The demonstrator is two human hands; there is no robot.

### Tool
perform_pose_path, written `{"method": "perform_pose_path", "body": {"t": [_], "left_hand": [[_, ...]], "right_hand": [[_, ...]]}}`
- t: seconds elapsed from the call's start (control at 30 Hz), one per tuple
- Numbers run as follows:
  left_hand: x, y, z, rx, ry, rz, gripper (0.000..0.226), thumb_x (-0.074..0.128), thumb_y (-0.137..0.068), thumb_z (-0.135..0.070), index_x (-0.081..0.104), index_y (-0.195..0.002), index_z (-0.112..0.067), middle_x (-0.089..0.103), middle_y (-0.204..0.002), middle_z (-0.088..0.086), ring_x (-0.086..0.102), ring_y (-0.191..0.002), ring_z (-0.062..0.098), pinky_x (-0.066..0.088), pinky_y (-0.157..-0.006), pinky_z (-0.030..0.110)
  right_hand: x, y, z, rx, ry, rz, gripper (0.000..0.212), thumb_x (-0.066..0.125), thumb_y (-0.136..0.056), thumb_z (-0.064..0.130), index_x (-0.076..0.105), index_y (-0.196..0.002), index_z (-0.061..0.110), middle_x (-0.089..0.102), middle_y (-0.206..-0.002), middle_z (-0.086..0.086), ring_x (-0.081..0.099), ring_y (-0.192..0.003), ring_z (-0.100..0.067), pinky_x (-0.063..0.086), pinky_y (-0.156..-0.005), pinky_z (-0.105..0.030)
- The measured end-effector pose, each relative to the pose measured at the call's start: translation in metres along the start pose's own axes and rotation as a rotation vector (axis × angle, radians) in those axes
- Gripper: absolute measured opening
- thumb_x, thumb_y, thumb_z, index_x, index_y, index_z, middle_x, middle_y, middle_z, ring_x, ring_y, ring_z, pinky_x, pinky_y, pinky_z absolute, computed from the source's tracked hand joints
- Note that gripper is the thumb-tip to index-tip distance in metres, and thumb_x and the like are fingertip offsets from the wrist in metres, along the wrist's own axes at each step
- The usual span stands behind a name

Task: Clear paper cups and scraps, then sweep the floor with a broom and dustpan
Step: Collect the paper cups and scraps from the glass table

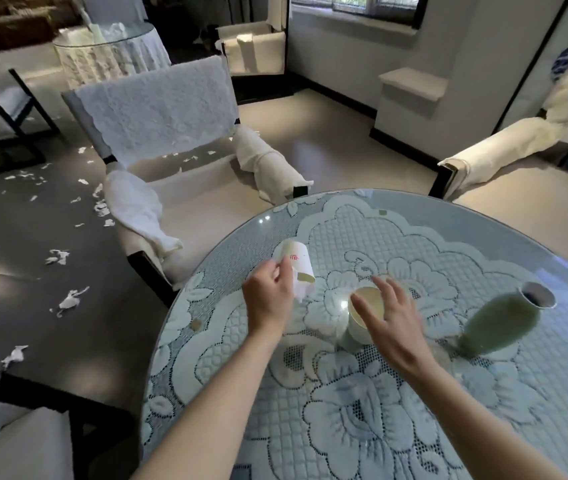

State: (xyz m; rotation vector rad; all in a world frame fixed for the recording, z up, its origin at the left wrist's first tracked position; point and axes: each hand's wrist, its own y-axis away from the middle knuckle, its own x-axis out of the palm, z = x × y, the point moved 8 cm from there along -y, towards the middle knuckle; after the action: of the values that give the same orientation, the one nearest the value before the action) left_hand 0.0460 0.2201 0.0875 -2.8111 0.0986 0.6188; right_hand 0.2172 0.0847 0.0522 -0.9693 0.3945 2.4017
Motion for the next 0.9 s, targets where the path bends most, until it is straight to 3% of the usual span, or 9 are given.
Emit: {"method": "perform_pose_path", "body": {"t": [0.07,0.13,0.2,0.3,0.37,0.47,0.53,0.67,0.9], "left_hand": [[0.006,-0.02,0.0,0.0,-0.03,0.0,0.016,0.052,-0.095,-0.008,0.057,-0.11,-0.006,0.065,-0.087,0.011,0.06,-0.073,0.029,0.038,-0.055,0.011],[0.02,-0.035,0.003,0.025,-0.069,0.092,0.049,0.043,-0.092,0.008,0.044,-0.138,-0.009,0.061,-0.116,0.018,0.06,-0.098,0.029,0.039,-0.075,0.015],[0.035,-0.043,0.008,0.031,-0.13,0.196,0.069,0.037,-0.088,0.016,0.033,-0.148,-0.019,0.05,-0.133,0.016,0.052,-0.118,0.027,0.042,-0.095,0.028],[0.054,-0.051,0.013,0.122,-0.295,0.257,0.064,0.04,-0.095,0.006,0.031,-0.15,-0.025,0.046,-0.141,0.012,0.048,-0.124,0.028,0.047,-0.094,0.04],[0.066,-0.054,0.018,0.138,-0.404,0.302,0.053,0.048,-0.1,-0.02,0.031,-0.15,-0.026,0.04,-0.149,0.008,0.042,-0.132,0.026,0.048,-0.091,0.043],[0.079,-0.053,0.036,0.026,-0.601,0.43,0.069,0.053,-0.091,-0.055,0.028,-0.15,-0.03,0.028,-0.155,0.011,0.031,-0.137,0.03,0.046,-0.092,0.047],[0.082,-0.05,0.044,-0.042,-0.691,0.482,0.076,0.053,-0.086,-0.064,0.027,-0.149,-0.032,0.023,-0.156,0.015,0.029,-0.137,0.033,0.046,-0.093,0.046],[0.081,-0.045,0.05,-0.146,-0.71,0.522,0.08,0.054,-0.083,-0.067,0.025,-0.149,-0.032,0.036,-0.141,0.016,0.048,-0.119,0.034,0.049,-0.082,0.041],[0.058,-0.024,0.047,-0.308,-0.552,0.497,0.083,0.063,-0.084,-0.044,0.017,-0.151,-0.027,0.05,-0.132,0.015,0.049,-0.117,0.033,0.048,-0.089,0.042]], "right_hand": [[0.008,-0.002,-0.002,0.032,0.01,0.006,0.084,0.031,-0.082,0.078,0.026,-0.15,0.029,0.018,-0.158,-0.003,0.017,-0.143,-0.024,0.019,-0.115,-0.051],[0.013,-0.004,-0.004,0.036,0.068,-0.007,0.089,0.034,-0.078,0.08,0.024,-0.15,0.029,0.017,-0.158,-0.003,0.019,-0.143,-0.026,0.022,-0.114,-0.053],[0.015,-0.007,-0.006,0.026,0.142,-0.025,0.093,0.037,-0.074,0.081,0.025,-0.149,0.029,0.019,-0.156,-0.002,0.023,-0.141,-0.026,0.028,-0.113,-0.051],[0.016,-0.008,-0.008,0.032,0.144,-0.064,0.094,0.042,-0.071,0.081,0.029,-0.147,0.027,0.027,-0.151,-0.001,0.032,-0.135,-0.023,0.038,-0.105,-0.045],[0.017,-0.008,-0.008,0.032,0.113,-0.093,0.092,0.045,-0.071,0.079,0.031,-0.145,0.027,0.031,-0.145,0.001,0.036,-0.13,-0.02,0.042,-0.099,-0.039],[0.019,-0.007,-0.008,0.034,0.08,-0.127,0.086,0.051,-0.074,0.073,0.032,-0.145,0.028,0.032,-0.139,0.003,0.04,-0.121,-0.015,0.045,-0.091,-0.033],[0.018,-0.007,-0.01,0.043,0.048,-0.139,0.085,0.054,-0.075,0.07,0.033,-0.145,0.029,0.032,-0.136,0.002,0.04,-0.112,-0.011,0.046,-0.088,-0.031],[0.008,-0.007,-0.016,0.082,-0.034,-0.198,0.084,0.061,-0.075,0.065,0.036,-0.146,0.026,0.034,-0.133,-0.001,0.046,-0.112,-0.016,0.048,-0.091,-0.033],[-0.007,-0.001,-0.008,0.066,-0.071,-0.223,0.079,0.064,-0.08,0.058,0.035,-0.146,0.024,0.036,-0.131,-0.002,0.041,-0.106,-0.011,0.042,-0.087,-0.026]]}}
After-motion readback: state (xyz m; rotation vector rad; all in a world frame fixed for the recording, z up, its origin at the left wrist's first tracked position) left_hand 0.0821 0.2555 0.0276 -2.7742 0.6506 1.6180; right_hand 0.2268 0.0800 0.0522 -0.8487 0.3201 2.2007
